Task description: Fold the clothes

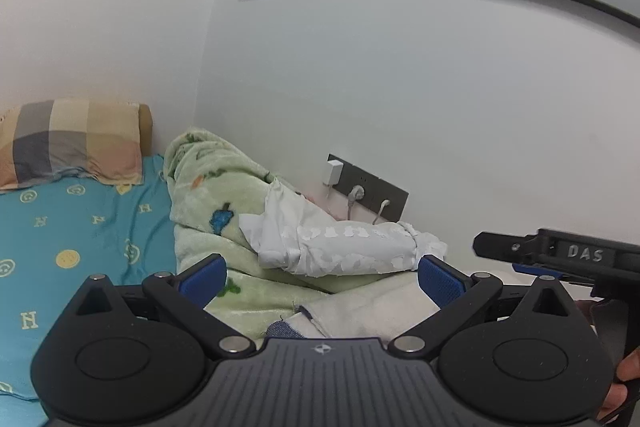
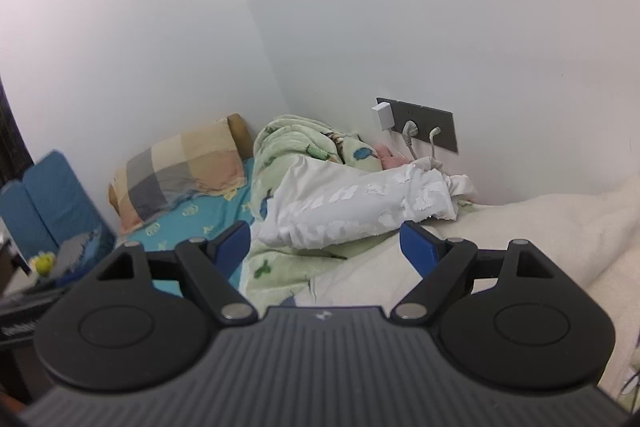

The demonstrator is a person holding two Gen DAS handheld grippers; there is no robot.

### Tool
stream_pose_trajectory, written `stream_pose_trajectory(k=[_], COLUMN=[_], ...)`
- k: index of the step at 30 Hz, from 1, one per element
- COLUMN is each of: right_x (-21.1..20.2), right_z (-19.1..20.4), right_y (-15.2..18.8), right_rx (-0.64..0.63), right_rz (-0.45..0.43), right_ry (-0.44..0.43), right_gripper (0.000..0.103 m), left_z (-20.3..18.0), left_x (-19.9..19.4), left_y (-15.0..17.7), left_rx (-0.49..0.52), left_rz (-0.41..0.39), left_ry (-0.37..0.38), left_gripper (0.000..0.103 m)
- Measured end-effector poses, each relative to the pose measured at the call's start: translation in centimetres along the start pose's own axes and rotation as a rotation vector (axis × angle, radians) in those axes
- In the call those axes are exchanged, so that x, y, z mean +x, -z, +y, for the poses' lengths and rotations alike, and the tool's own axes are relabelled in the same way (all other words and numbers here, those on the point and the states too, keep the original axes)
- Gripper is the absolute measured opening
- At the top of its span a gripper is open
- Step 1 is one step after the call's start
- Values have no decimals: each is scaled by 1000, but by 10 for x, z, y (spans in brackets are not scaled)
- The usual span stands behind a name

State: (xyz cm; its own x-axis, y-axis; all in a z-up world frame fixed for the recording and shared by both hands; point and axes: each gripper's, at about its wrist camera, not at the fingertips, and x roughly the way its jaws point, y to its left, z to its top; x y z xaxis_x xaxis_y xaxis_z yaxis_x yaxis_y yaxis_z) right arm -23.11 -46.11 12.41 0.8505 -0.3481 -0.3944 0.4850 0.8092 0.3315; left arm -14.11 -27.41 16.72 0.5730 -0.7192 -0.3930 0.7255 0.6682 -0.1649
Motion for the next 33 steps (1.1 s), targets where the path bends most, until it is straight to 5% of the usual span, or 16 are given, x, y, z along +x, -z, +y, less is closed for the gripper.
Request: stream_pose_trajectory(k=[14,33], right_x=[-50,-74], right_z=[47,50], right_y=[36,53], right_rx=[-163,-180], right_rz=[-100,-90], right_ry=[45,100], right_gripper=[84,84], left_z=[-11,-8], left_x=[-68,-109], left_y=[28,40], left_rx=[68,38], left_rz=[-83,-97], left_ry=[-99,-136], left_gripper=[103,103])
